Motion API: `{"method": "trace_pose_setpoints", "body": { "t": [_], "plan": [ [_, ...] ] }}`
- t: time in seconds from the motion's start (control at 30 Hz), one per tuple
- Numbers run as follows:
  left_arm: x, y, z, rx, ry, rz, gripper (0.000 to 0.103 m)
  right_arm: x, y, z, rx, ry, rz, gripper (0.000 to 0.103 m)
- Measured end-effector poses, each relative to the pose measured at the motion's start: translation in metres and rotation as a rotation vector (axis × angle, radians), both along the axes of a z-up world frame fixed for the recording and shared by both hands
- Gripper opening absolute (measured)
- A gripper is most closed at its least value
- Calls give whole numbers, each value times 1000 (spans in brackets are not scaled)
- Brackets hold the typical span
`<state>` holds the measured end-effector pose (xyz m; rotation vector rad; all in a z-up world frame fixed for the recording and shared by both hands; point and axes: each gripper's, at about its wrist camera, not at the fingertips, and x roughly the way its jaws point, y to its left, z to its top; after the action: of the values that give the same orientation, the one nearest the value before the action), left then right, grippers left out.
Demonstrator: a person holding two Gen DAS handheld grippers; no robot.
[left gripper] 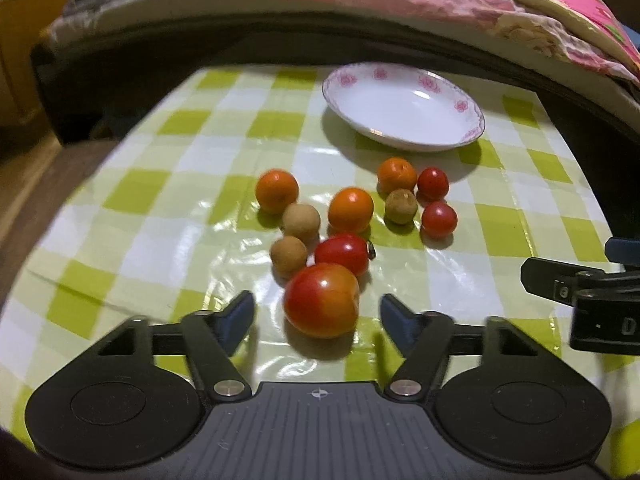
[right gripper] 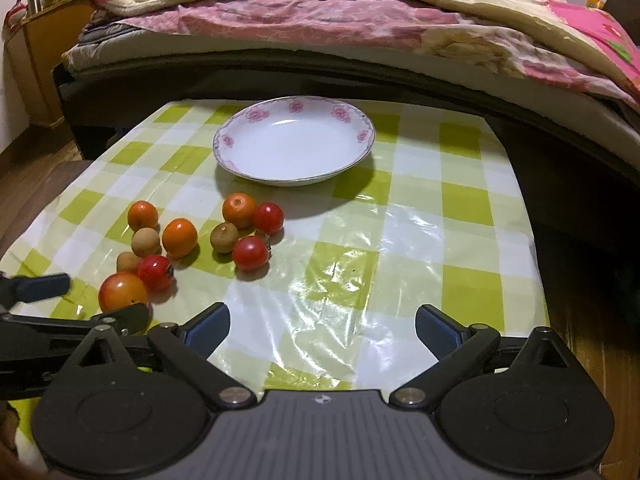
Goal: Organize fruits
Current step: 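Lower the left gripper onto the large red-yellow tomato and close it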
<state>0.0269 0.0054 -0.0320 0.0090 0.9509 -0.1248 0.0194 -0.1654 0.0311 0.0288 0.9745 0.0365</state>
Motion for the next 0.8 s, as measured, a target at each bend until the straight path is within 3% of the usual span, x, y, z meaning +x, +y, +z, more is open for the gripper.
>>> {"method": "trace_pose_setpoints", "body": {
  "t": [0.13, 0.3, 0.47, 0.63, 0.7, 0.8],
  "plan": [
    [6, 1, -6, -20, 24, 17, 61, 1, -1, 1, 17, 4, 8, 102],
    [12, -4, -8, -17, 17, 11, 58, 1, 0, 2, 34, 9, 23, 101],
    [13, -9, -10, 18, 5, 0, 58, 3, 0, 0, 37, 22, 34, 98],
    [15, -4, -9, -22, 20, 11, 65, 5, -1, -2, 63, 40, 50, 81],
    [15, -4, -9, -42, 29, 12, 69, 5, -1, -3, 71, 46, 53, 80],
    [13, -9, -10, -8, 25, -7, 68, 5, 0, -2, 75, 37, 61, 80]
  ]
}}
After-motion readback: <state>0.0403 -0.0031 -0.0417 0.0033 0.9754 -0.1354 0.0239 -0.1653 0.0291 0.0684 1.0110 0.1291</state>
